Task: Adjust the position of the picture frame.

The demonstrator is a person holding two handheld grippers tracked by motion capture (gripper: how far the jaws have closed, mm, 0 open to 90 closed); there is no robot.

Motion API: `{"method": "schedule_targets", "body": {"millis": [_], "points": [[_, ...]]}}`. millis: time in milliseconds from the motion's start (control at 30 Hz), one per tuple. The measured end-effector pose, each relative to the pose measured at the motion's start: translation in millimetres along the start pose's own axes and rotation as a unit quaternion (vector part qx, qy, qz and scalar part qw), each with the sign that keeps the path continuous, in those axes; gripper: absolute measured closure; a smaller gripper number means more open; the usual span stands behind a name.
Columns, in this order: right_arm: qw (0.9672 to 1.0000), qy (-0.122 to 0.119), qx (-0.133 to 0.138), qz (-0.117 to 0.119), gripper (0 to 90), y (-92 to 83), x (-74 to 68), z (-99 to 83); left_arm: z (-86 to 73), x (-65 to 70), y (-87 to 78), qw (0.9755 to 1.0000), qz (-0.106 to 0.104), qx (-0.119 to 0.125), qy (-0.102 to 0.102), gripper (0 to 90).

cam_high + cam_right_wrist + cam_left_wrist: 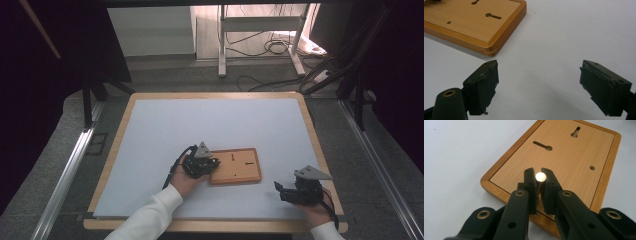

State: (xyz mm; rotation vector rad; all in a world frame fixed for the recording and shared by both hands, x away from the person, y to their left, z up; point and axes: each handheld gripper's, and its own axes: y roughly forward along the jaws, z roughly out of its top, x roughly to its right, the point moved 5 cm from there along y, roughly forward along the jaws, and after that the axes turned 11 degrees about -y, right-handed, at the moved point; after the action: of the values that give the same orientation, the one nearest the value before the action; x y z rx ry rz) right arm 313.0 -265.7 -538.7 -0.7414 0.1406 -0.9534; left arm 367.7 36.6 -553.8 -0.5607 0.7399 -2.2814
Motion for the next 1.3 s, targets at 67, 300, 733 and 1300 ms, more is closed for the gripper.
{"method": "schedule_targets", "body": {"millis": [67,300,733,1300], "points": [[1.0000,0.000,0.001,-0.001,15.6,-0.3,0.1,0.1,0.3,-0.3,-0.2,1.0000,-0.002,-0.001,-0.005,84.4],[1.0000,0.001,0.002,0.000,15.6,-0.9,0.8,0.4,4.2,-1.4,-2.7,0.9998,-0.006,0.002,-0.018,84.7],[1.0000,-0.003,0.007,-0.001,15.6,-3.3,-0.7,1.3,2.5,-7.7,-29.3,0.9995,-0.008,0.008,-0.028,84.8],[1.0000,-0.006,0.004,-0.001,15.7,-2.4,-2.5,0.9,-20.6,-28.2,-63.7,0.9991,-0.015,0.008,-0.040,84.8]]}}
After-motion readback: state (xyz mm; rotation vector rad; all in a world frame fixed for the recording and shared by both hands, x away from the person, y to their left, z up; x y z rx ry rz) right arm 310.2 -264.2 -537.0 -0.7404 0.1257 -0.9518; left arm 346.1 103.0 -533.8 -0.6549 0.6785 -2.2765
